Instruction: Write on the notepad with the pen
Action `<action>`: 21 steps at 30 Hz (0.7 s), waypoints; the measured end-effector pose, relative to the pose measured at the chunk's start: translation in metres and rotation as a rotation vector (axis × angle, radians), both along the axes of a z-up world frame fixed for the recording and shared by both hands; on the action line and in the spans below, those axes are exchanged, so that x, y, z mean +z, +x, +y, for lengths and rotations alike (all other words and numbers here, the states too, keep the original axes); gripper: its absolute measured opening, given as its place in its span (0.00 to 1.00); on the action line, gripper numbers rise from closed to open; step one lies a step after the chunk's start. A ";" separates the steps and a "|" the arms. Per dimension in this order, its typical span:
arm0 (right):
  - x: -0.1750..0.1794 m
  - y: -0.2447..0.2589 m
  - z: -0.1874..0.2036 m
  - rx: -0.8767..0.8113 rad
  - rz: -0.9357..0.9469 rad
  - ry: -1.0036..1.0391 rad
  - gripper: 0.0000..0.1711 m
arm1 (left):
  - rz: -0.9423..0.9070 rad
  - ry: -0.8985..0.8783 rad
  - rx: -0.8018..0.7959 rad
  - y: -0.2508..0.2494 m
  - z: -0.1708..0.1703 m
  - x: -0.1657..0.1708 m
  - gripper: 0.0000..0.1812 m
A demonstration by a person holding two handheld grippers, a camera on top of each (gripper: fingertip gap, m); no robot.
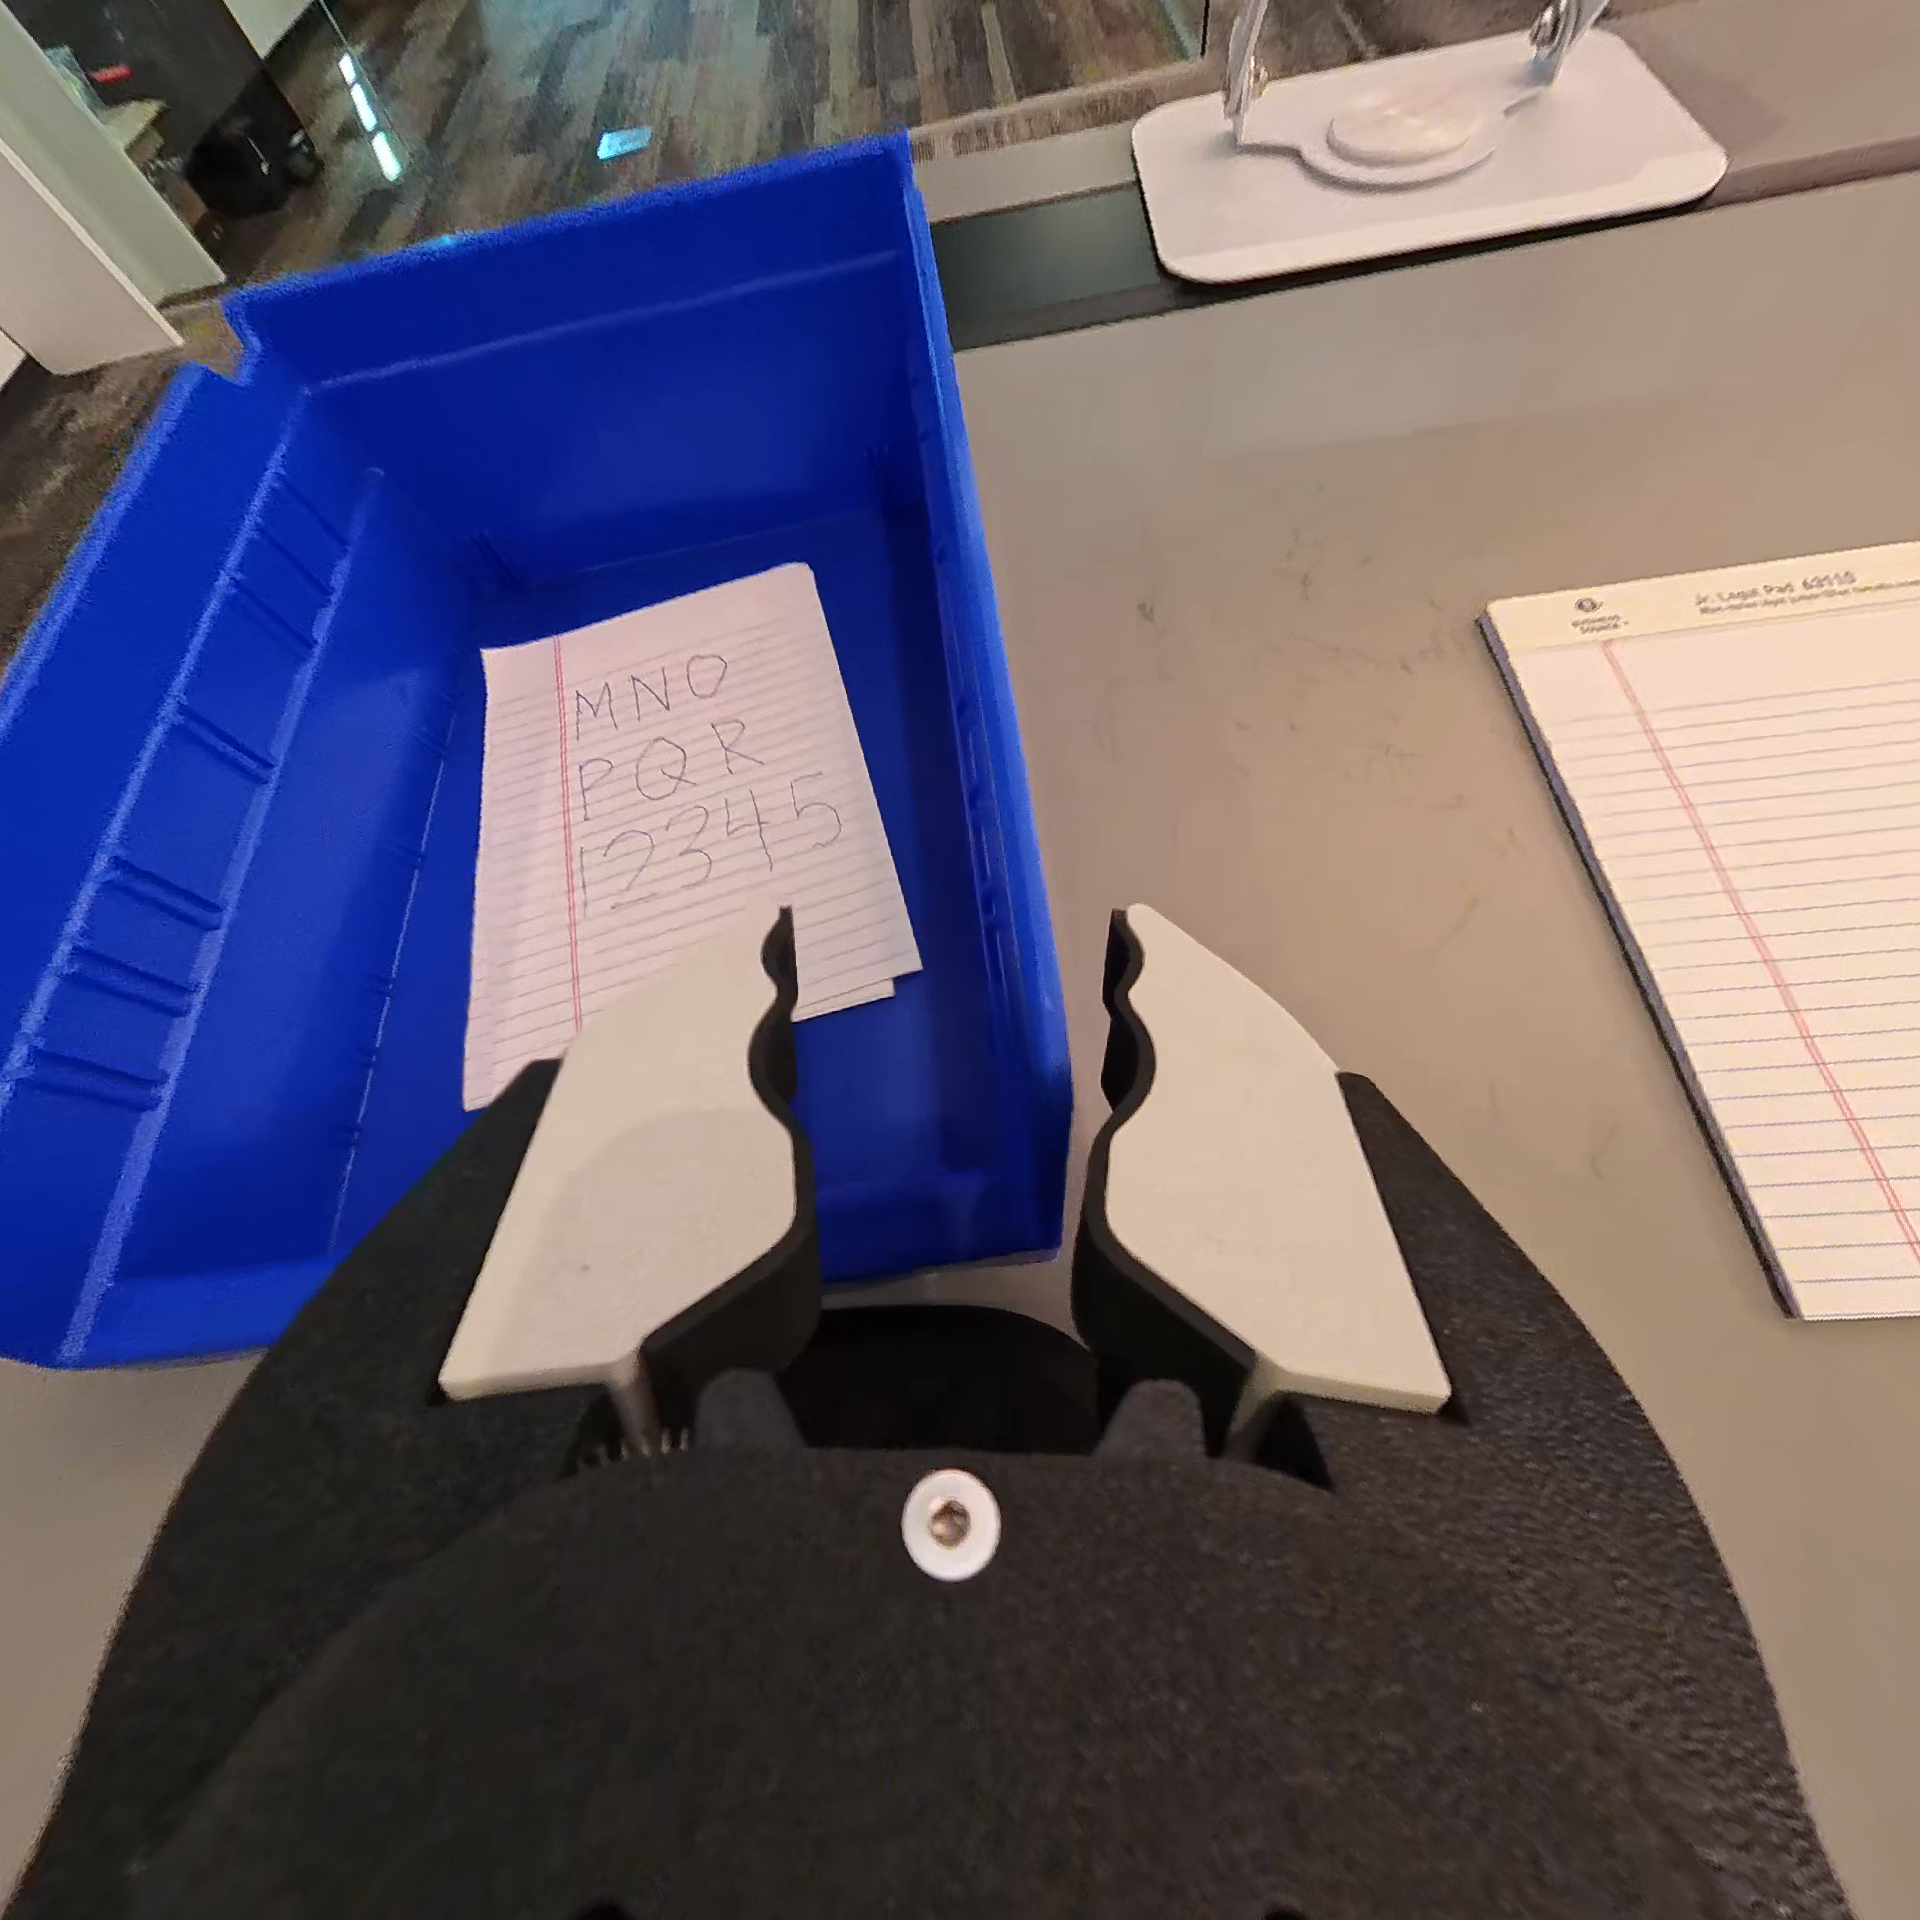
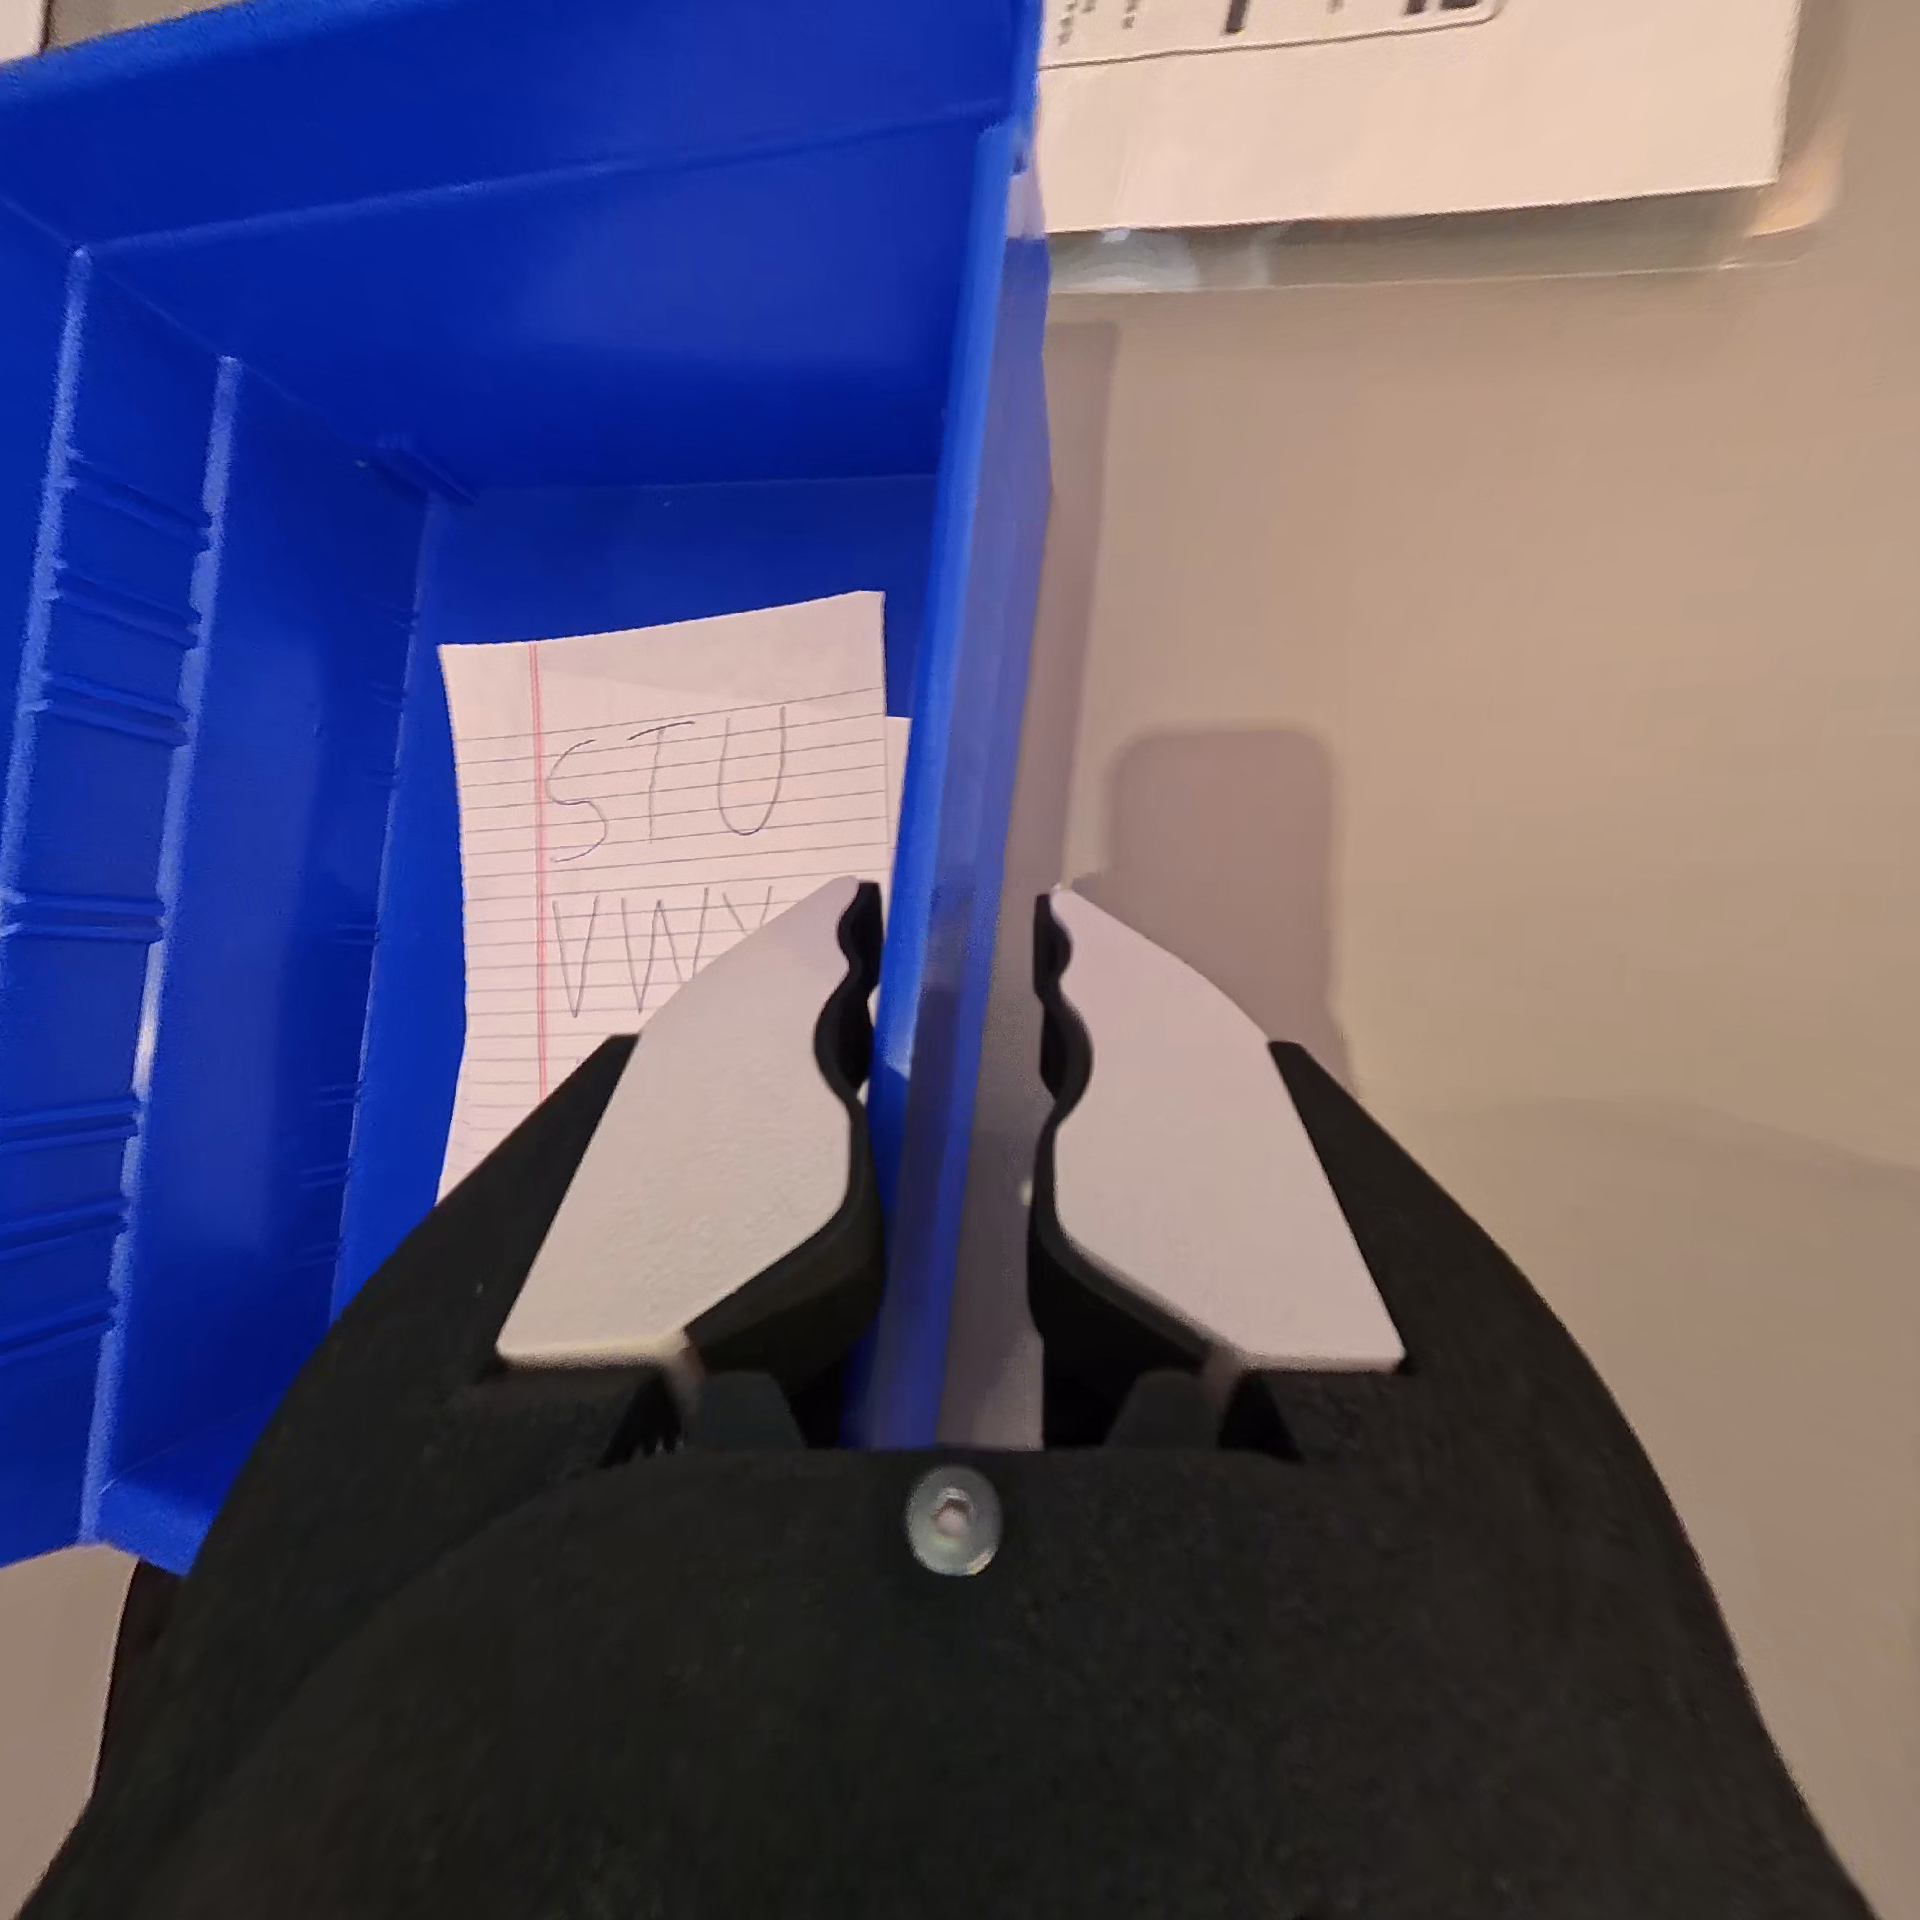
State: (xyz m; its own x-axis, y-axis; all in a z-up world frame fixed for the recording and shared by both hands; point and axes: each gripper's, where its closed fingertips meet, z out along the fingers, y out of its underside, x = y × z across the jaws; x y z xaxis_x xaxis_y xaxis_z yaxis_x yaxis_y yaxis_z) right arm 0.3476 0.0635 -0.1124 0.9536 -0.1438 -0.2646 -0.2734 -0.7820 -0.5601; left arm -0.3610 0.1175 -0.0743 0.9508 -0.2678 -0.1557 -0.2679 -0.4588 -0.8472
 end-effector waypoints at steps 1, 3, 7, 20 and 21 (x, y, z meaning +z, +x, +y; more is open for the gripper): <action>0.003 0.005 0.000 -0.019 -0.020 0.005 0.18 | -0.006 0.016 -0.001 0.000 -0.001 0.005 0.32; 0.014 0.014 -0.001 -0.058 -0.074 0.038 0.21 | -0.019 0.058 -0.010 0.003 -0.005 0.018 0.32; 0.036 0.029 -0.007 -0.121 -0.187 0.082 0.23 | -0.072 0.123 -0.084 0.018 -0.013 0.055 0.31; 0.187 -0.113 0.014 0.266 -0.092 0.594 0.18 | -0.264 0.017 -0.529 0.118 -0.029 0.141 0.34; 0.196 -0.147 0.017 0.352 0.006 0.624 0.18 | -0.293 -0.035 -0.563 0.127 -0.034 0.129 0.34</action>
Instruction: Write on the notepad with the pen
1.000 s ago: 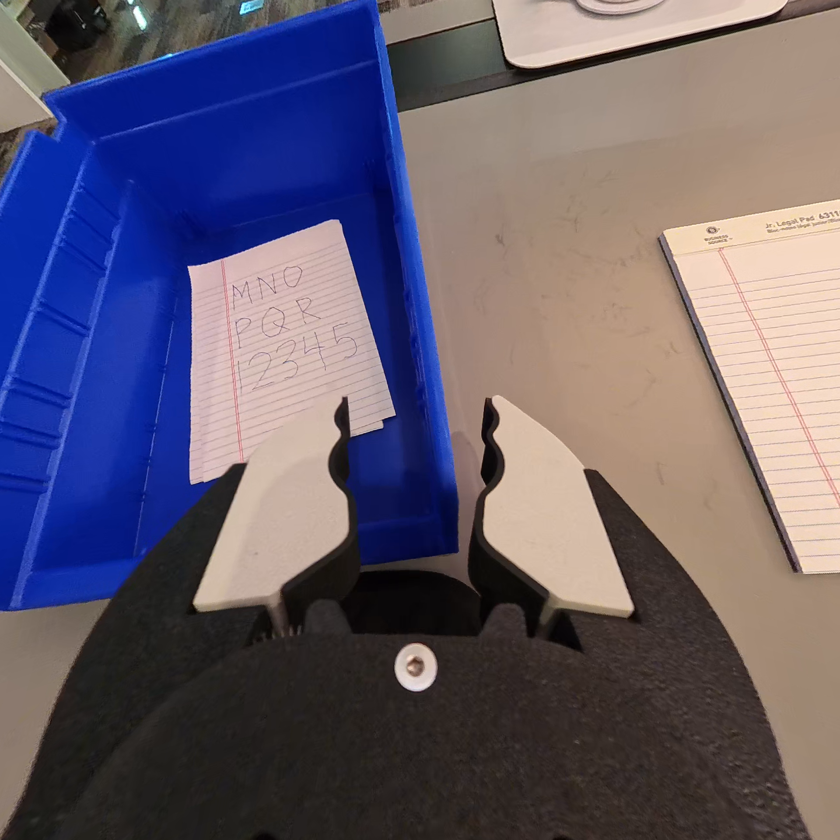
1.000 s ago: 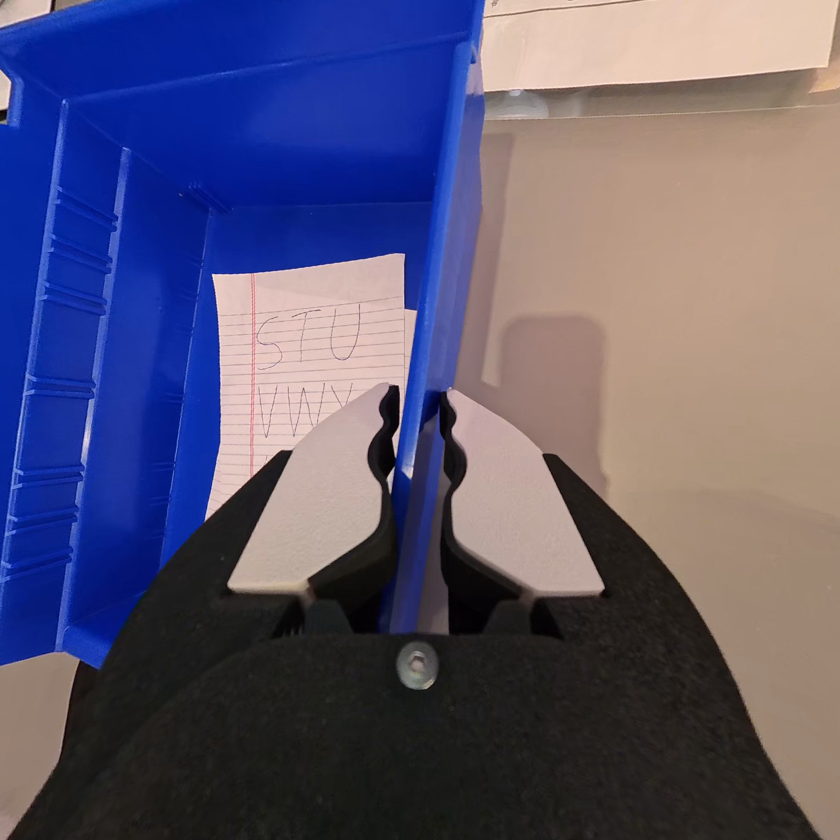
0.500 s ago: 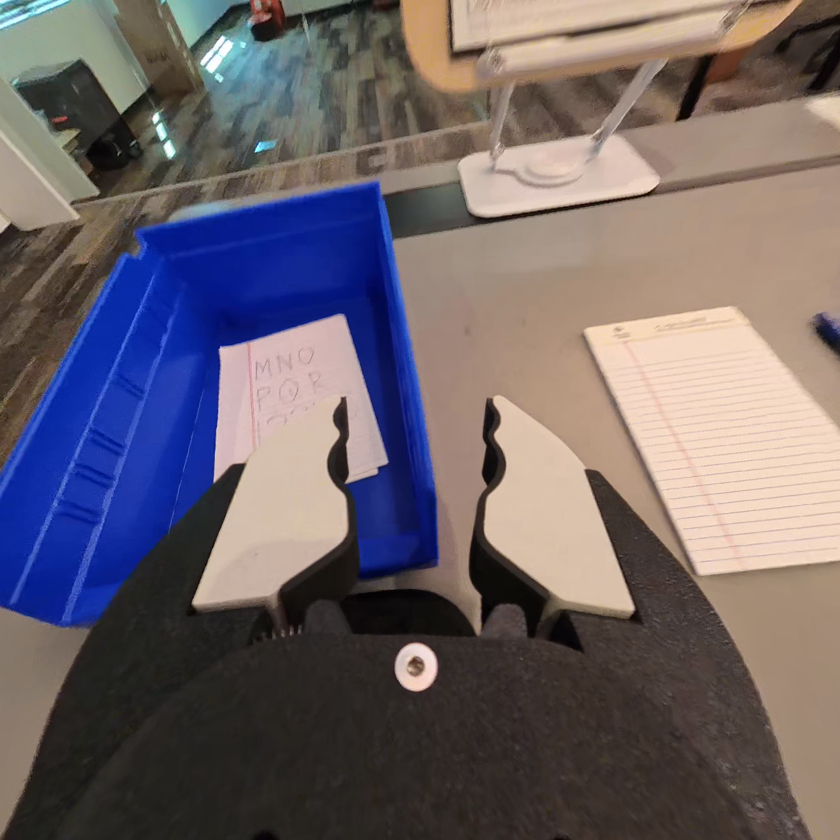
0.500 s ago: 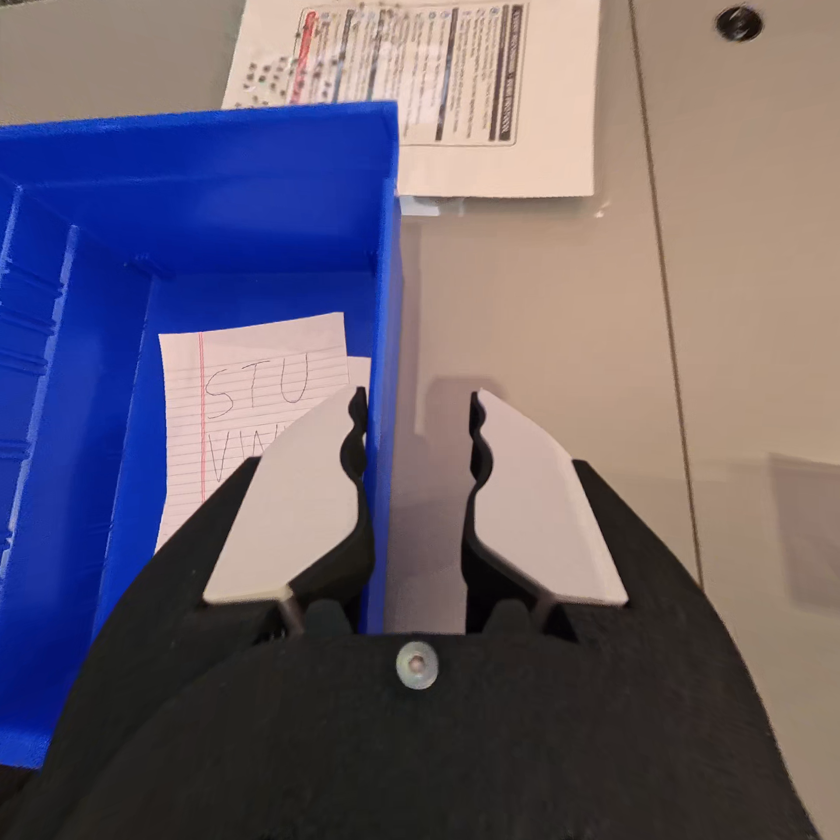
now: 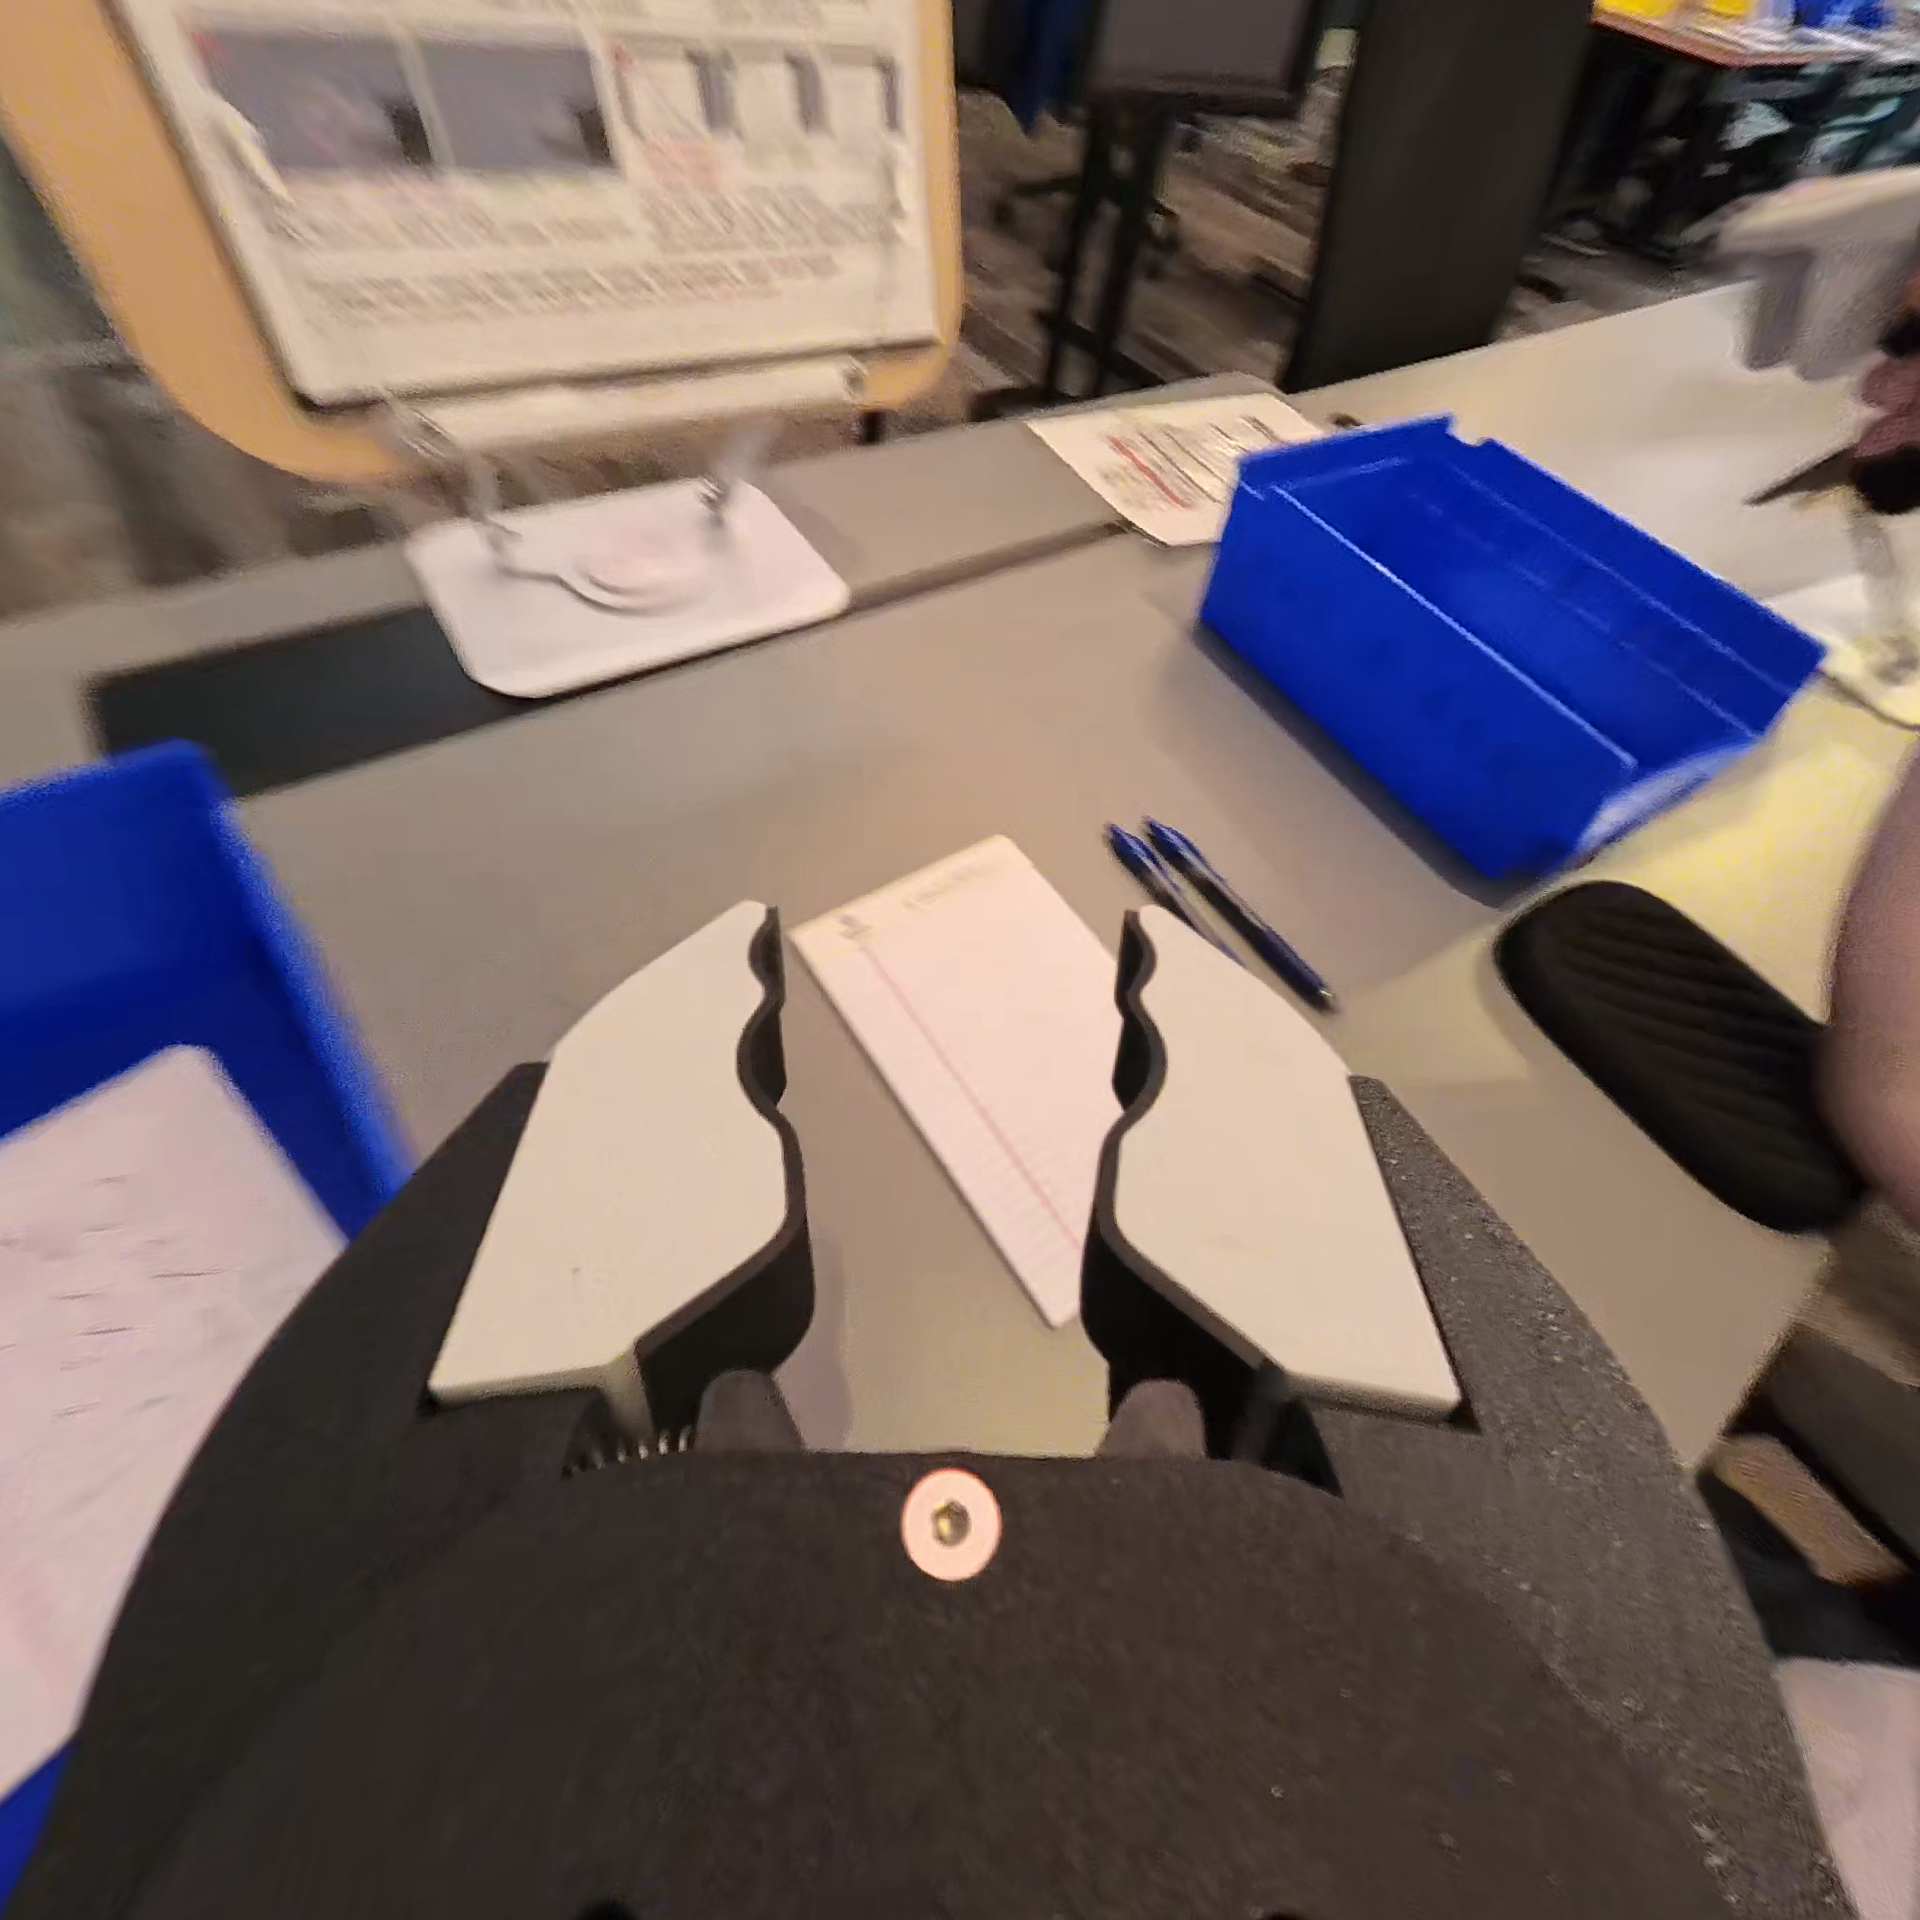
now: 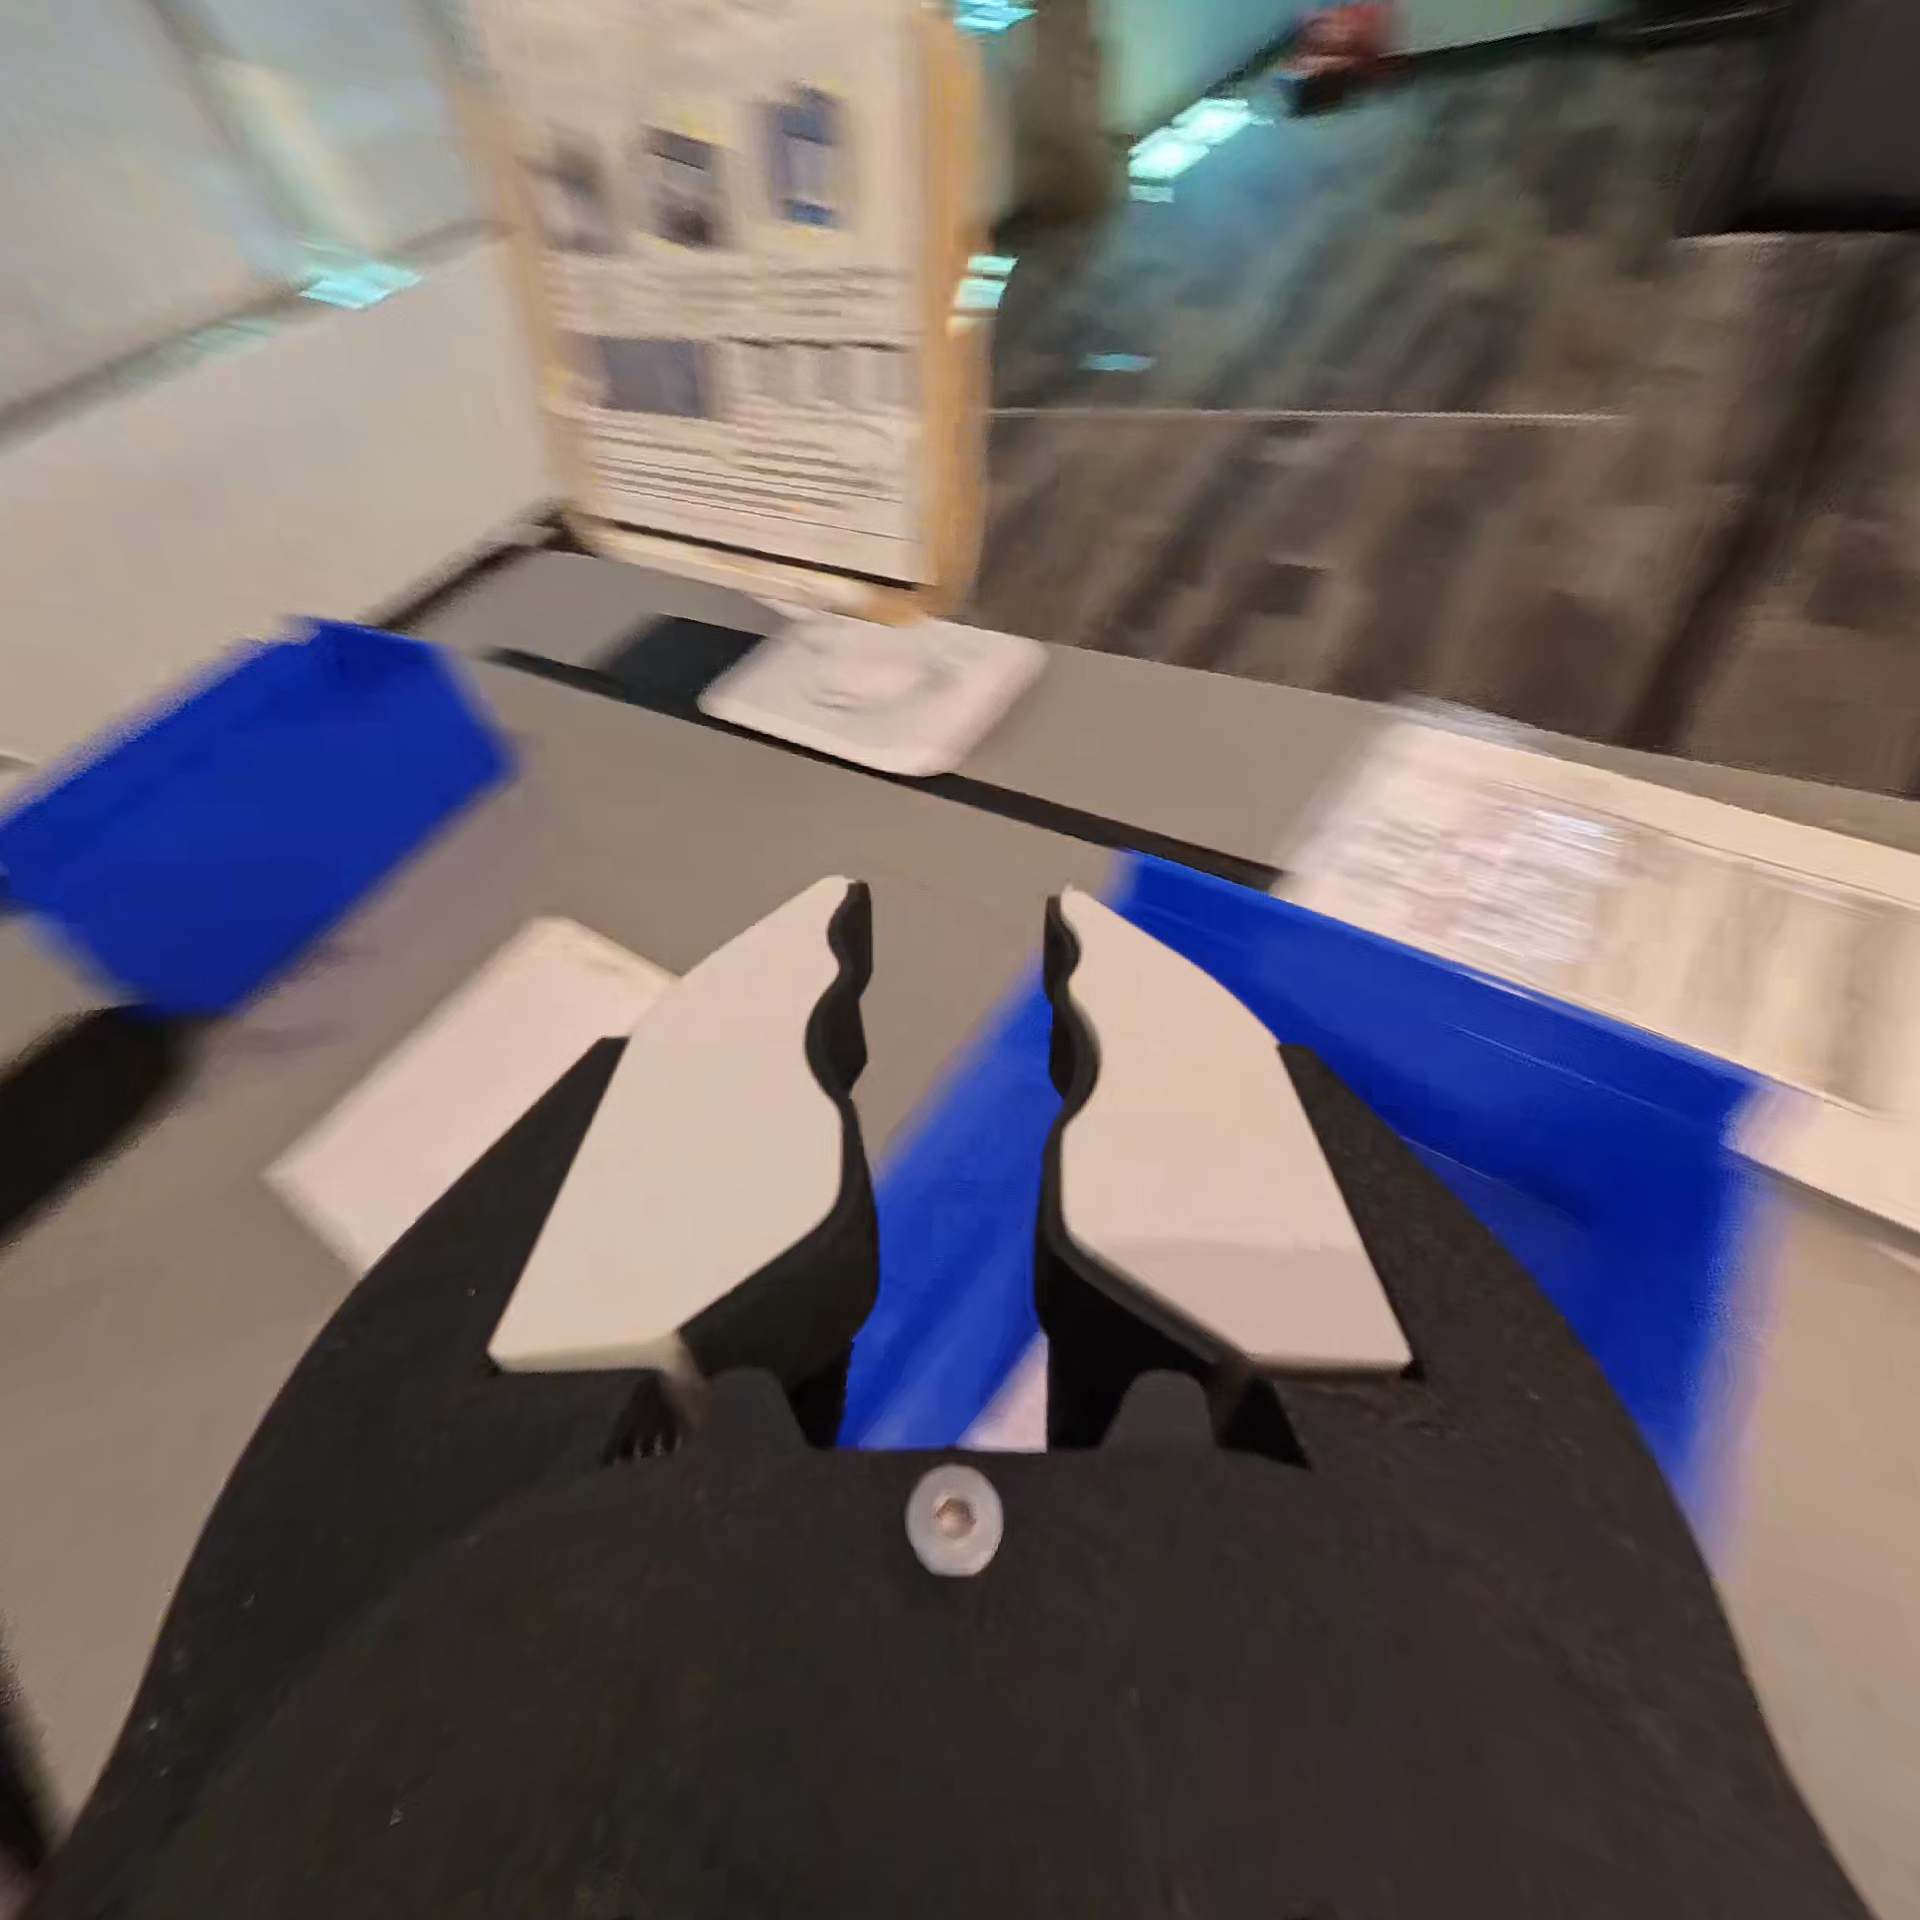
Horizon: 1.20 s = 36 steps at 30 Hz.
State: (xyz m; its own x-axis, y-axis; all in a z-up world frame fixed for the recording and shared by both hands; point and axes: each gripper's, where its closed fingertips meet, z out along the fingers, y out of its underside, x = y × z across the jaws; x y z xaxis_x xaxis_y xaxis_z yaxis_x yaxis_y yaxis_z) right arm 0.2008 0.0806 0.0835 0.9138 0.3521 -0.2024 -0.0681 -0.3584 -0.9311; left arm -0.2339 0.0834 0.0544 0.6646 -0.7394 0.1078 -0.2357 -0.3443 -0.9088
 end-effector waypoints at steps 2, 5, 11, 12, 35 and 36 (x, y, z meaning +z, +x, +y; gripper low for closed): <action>0.011 -0.072 0.004 0.251 0.147 -0.002 0.19 | -0.026 -0.070 -0.048 0.014 -0.008 -0.029 0.32; 0.003 -0.165 0.012 0.558 0.214 -0.059 0.18 | 0.067 -0.125 -0.082 0.027 -0.016 -0.086 0.32; -0.092 -0.276 0.031 0.863 -0.314 -0.157 0.20 | 0.324 -0.019 -0.158 0.050 -0.032 -0.153 0.33; -0.108 -0.286 0.032 0.915 -0.357 -0.220 0.22 | 0.363 0.016 -0.165 0.054 -0.033 -0.158 0.32; -0.229 -0.280 0.075 1.156 -0.377 -0.705 0.31 | 0.356 -0.044 -0.286 0.082 -0.046 -0.203 0.08; -0.227 -0.281 0.074 1.157 -0.359 -0.719 0.33 | 0.356 -0.044 -0.285 0.082 -0.046 -0.203 0.07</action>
State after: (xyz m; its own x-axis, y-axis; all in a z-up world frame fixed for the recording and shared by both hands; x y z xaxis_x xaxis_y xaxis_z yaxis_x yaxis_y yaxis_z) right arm -0.0801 0.1543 -0.1440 0.2218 0.8499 -0.4779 0.7871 -0.4454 -0.4268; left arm -0.1515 0.0372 -0.1488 0.4364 -0.8981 -0.0550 -0.6220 -0.2569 -0.7397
